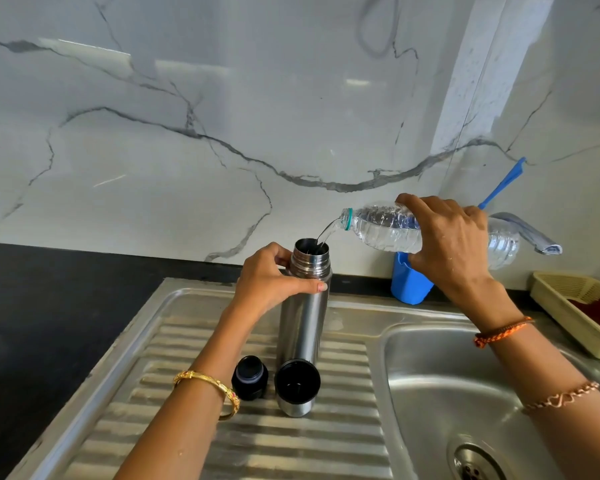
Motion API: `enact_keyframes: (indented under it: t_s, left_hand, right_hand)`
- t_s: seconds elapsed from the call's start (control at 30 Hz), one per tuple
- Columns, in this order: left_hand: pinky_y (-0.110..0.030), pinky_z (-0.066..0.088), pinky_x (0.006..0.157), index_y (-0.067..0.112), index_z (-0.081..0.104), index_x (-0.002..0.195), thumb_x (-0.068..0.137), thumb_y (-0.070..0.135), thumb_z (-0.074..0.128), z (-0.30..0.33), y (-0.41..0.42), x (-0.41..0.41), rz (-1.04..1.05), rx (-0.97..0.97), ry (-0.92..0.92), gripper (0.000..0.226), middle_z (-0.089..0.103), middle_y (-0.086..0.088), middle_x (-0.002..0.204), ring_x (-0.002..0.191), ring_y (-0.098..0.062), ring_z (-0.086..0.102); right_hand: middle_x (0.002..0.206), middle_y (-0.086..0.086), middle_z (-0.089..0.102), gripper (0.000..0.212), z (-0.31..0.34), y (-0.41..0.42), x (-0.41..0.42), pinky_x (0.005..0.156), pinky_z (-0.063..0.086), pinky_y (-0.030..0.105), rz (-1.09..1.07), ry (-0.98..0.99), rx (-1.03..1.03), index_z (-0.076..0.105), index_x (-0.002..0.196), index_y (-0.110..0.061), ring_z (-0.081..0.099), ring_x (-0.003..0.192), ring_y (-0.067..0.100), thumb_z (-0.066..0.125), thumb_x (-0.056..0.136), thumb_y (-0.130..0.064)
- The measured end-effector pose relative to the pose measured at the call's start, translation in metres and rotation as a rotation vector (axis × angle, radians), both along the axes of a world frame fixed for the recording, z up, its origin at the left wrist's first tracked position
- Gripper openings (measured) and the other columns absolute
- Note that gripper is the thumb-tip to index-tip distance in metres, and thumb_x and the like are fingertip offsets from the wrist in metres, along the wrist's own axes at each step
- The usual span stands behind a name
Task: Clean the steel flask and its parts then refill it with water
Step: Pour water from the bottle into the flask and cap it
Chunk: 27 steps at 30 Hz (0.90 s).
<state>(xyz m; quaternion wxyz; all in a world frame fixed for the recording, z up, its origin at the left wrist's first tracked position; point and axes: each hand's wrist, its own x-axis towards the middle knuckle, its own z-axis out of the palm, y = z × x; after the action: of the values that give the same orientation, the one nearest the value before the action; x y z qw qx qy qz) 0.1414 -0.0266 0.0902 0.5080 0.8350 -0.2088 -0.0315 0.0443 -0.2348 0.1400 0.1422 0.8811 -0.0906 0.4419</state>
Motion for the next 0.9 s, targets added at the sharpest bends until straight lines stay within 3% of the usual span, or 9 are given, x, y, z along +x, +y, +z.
enact_keyframes:
  t_s: [0.73,0.9]
  left_hand:
    - [-0.021,0.04,0.071,0.02,0.057,0.096,0.049,0.035,0.089,0.0007,-0.0004,0.0021,-0.008,0.005,0.002,0.059,0.06,0.011,0.095,0.087,-0.006,0.055]
    - [-0.013,0.036,0.064,0.019,0.057,0.096,0.05,0.034,0.089,0.0014,0.0001,0.001,-0.012,-0.01,0.007,0.059,0.058,0.013,0.09,0.083,-0.002,0.052]
  right_hand:
    - [0.087,0.012,0.068,0.081,0.0037,-0.0043,0.0018,0.075,0.045,0.052,0.003,0.002,-0.056,0.06,0.109,-0.012,0.064,0.075,0.036,0.086,0.034,0.007]
    - [0.087,0.014,0.068,0.08,0.0073,-0.0044,0.0019,0.077,0.044,0.054,0.011,-0.01,-0.063,0.06,0.108,-0.01,0.064,0.074,0.036,0.084,0.035,0.008]
